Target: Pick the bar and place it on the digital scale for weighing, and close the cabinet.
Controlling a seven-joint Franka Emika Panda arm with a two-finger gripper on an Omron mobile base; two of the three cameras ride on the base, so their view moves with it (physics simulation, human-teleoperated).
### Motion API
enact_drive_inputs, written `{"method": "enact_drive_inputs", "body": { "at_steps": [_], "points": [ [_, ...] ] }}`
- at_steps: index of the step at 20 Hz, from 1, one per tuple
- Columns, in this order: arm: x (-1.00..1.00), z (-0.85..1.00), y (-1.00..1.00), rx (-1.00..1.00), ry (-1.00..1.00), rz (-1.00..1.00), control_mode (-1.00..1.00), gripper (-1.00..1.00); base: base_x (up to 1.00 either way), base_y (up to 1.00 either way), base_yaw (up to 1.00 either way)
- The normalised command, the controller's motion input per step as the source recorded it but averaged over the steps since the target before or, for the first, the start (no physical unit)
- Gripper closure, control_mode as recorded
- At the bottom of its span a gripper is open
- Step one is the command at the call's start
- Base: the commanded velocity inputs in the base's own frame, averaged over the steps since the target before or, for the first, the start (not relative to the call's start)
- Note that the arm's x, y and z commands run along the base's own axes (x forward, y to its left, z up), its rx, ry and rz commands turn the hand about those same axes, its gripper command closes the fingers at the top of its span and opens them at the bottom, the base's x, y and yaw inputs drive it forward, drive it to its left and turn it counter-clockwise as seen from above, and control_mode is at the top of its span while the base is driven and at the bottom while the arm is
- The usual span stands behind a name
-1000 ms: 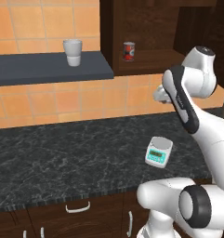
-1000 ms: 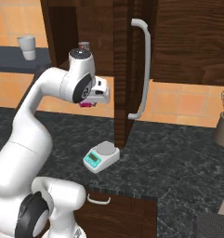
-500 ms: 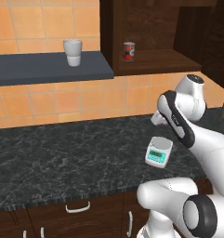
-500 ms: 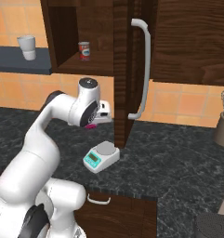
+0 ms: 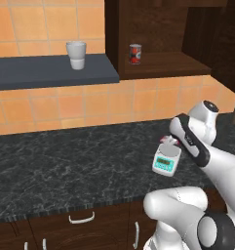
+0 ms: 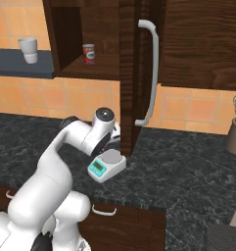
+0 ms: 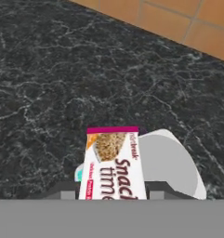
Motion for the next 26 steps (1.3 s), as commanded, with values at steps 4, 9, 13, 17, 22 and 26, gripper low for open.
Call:
{"method": "enact_drive_inputs", "body": {
  "at_steps": [4, 9, 13, 17, 22, 26],
  "points": [
    [0.20, -0.39, -0.19, 0.00, 0.00, 0.11, -1.00, 1.00, 0.00, 0.00, 0.00],
    [0.10, -0.36, -0.16, 0.00, -0.02, 0.14, -1.00, 1.00, 0.00, 0.00, 0.00],
    [0.21, -0.29, -0.14, 0.00, -0.01, 0.11, -1.00, 1.00, 0.00, 0.00, 0.00],
    [0.27, -0.23, -0.11, 0.00, -0.02, 0.08, -1.00, 1.00, 0.00, 0.00, 0.00],
    [0.30, -0.34, -0.06, 0.00, -0.04, 0.09, -1.00, 1.00, 0.00, 0.00, 0.00],
    [0.47, -0.27, -0.03, 0.00, 0.00, 0.08, -1.00, 1.00, 0.00, 0.00, 0.00]
  ]
}}
